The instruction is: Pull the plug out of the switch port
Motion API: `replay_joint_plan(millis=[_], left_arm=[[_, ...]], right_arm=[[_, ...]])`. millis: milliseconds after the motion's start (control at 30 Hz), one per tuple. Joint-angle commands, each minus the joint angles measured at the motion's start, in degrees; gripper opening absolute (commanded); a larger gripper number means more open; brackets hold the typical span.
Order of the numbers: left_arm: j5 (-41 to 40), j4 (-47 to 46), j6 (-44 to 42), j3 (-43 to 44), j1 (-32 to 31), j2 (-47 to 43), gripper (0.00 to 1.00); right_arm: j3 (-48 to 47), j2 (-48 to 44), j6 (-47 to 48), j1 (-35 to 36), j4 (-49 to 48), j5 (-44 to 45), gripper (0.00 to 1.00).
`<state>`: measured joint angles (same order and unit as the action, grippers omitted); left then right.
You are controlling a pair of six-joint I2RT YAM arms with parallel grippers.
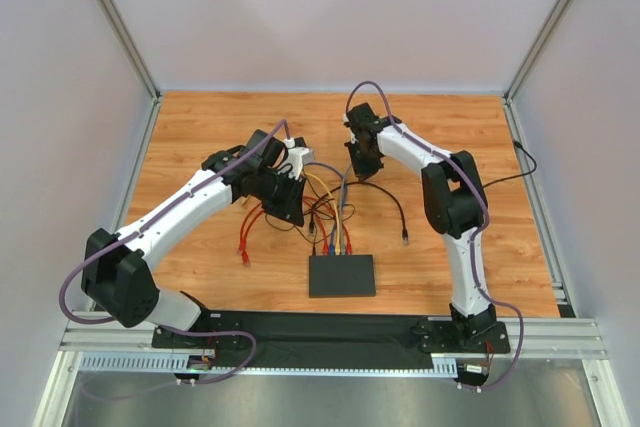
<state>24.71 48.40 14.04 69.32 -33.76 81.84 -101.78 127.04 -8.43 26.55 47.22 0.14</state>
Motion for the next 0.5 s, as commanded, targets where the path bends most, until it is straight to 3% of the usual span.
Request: replay_joint_plan(millis=[0, 33, 167, 333, 467], left_arm=[[-0.28, 0.29, 0.46, 1.52, 0.18, -1.16, 0.27], [-0.28, 0.29, 0.46, 1.52, 0.18, -1.16, 0.27], [-0.45, 0.20, 0.55, 1.43, 0.27, -1.16, 0.27], [-0.19, -0.41, 0.90, 1.08, 0.27, -1.07, 0.27], [-0.36, -0.50, 0.81, 0.82, 0.27, -1.42, 0.27]], right_arm=[[1.05, -1.45, -3.79, 0.35, -3.09, -8.29, 0.00], [1.40, -1.62, -4.31, 0.35, -3.62, -13.54, 0.00], [5.26, -3.73, -9.58, 0.35, -6.78, -18.33, 0.00], [7.38, -5.67, -8.90, 0.17, -8.29, -15.62, 0.00], [2.83, -5.14, -4.15, 0.17, -1.88, -10.70, 0.02]])
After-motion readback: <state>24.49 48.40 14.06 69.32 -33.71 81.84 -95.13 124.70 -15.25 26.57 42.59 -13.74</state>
